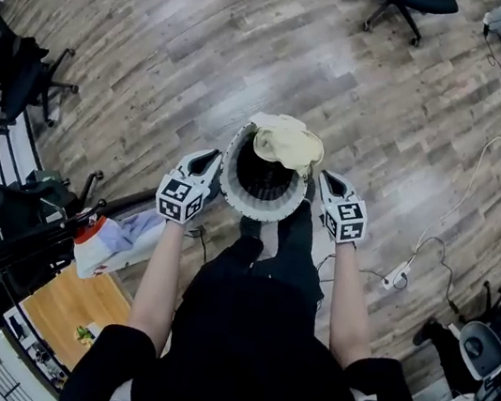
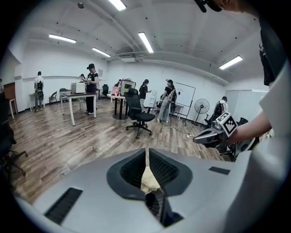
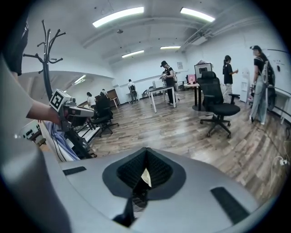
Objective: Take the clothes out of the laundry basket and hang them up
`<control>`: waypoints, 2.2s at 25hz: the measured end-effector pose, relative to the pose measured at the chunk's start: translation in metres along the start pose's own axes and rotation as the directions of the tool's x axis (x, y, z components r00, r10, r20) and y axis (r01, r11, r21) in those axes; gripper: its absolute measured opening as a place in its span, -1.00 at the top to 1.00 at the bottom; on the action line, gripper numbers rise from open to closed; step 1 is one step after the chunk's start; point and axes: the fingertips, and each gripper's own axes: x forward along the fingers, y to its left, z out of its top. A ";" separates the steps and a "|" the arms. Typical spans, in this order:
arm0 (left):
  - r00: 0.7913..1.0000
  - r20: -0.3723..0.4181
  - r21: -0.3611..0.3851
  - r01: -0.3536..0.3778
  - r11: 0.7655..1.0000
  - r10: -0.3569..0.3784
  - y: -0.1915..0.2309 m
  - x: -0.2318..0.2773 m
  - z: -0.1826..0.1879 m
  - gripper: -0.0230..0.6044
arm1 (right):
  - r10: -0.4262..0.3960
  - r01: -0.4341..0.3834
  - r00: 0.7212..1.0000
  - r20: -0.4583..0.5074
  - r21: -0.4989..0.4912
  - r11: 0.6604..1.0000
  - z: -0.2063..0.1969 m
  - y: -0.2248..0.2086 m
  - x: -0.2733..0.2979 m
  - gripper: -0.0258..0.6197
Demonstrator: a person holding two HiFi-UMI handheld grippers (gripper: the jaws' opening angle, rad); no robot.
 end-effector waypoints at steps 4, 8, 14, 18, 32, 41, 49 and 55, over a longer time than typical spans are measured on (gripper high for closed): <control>1.000 -0.023 -0.010 0.013 1.000 -0.013 0.001 0.028 -0.007 0.80 | 0.013 -0.013 0.999 -0.031 0.002 1.000 -0.011 -0.012 0.015 0.90; 0.999 -0.044 -0.018 0.026 1.000 -0.026 0.003 0.058 -0.019 0.80 | 0.034 -0.034 0.997 -0.069 -0.003 0.999 -0.026 -0.026 0.030 0.90; 0.994 -0.090 -0.018 0.056 0.998 -0.058 0.002 0.105 -0.045 0.80 | 0.038 -0.038 0.992 -0.118 0.006 0.999 -0.056 -0.058 0.053 0.90; 0.989 -0.126 -0.025 0.075 0.997 -0.078 0.004 0.135 -0.069 0.80 | 0.047 -0.043 0.989 -0.140 0.032 0.999 -0.079 -0.077 0.073 0.90; 0.977 -0.184 -0.036 0.105 0.994 -0.110 0.027 0.212 -0.149 0.79 | 0.083 -0.073 0.982 -0.170 0.069 0.995 -0.151 -0.107 0.155 0.88; 0.970 -0.225 -0.023 0.086 0.996 -0.089 0.045 0.247 -0.213 0.44 | 0.060 -0.037 0.988 -0.144 0.156 0.987 -0.204 -0.124 0.199 0.36; 0.958 -0.267 0.001 0.104 0.995 -0.100 0.064 0.283 -0.244 0.15 | 0.090 -0.046 0.988 -0.125 0.323 0.945 -0.250 -0.144 0.226 -0.10; 0.940 -0.318 0.005 0.132 0.991 -0.123 0.067 0.304 -0.268 0.12 | 0.147 -0.094 0.981 -0.123 0.354 0.930 -0.260 -0.137 0.240 -0.02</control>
